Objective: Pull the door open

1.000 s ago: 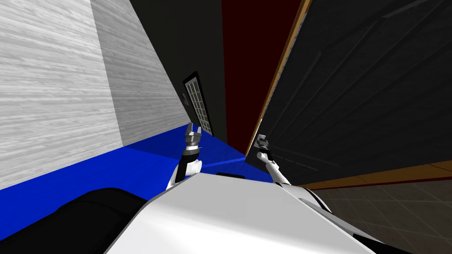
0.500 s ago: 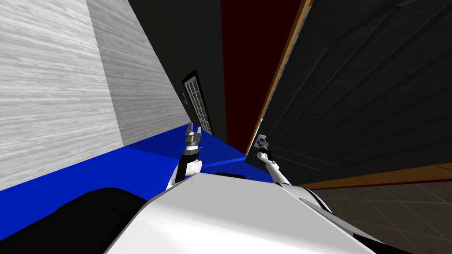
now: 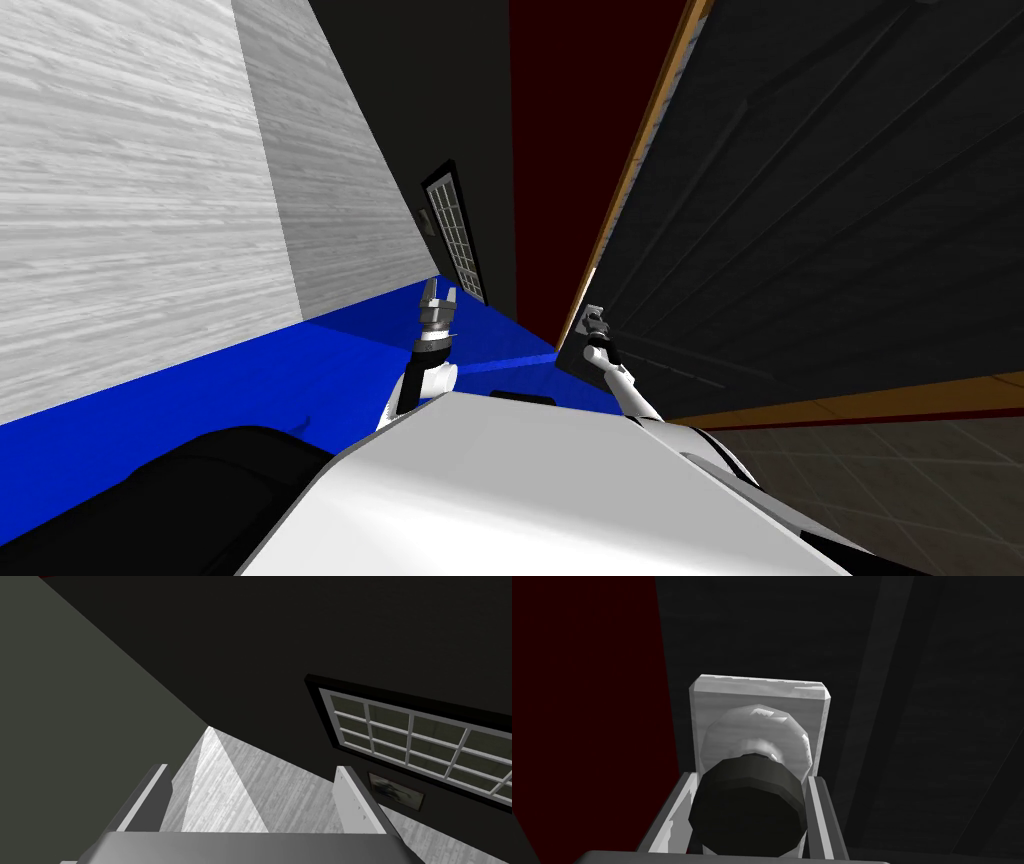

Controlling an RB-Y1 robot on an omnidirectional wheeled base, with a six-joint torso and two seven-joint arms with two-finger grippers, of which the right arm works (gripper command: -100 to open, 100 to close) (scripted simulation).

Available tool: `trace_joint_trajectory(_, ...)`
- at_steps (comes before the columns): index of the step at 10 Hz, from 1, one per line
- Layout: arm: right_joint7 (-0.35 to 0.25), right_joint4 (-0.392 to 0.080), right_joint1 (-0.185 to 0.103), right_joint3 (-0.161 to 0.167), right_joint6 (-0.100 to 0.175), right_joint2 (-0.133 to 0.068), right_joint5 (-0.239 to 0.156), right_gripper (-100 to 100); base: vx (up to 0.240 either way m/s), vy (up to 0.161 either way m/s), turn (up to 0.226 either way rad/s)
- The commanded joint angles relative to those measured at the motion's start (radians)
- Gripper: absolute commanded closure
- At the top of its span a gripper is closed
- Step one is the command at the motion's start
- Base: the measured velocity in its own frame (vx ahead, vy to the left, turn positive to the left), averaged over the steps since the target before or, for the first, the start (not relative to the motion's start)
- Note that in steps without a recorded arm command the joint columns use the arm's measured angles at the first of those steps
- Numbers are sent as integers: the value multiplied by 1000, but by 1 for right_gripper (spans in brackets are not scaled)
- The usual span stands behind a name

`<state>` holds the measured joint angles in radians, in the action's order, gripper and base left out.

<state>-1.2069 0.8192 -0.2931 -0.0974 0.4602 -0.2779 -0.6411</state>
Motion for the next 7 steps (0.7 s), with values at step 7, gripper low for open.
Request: trace_joint_trajectory(7,-104,33,23,87,-21,-44,5,100,-235,-59,140)
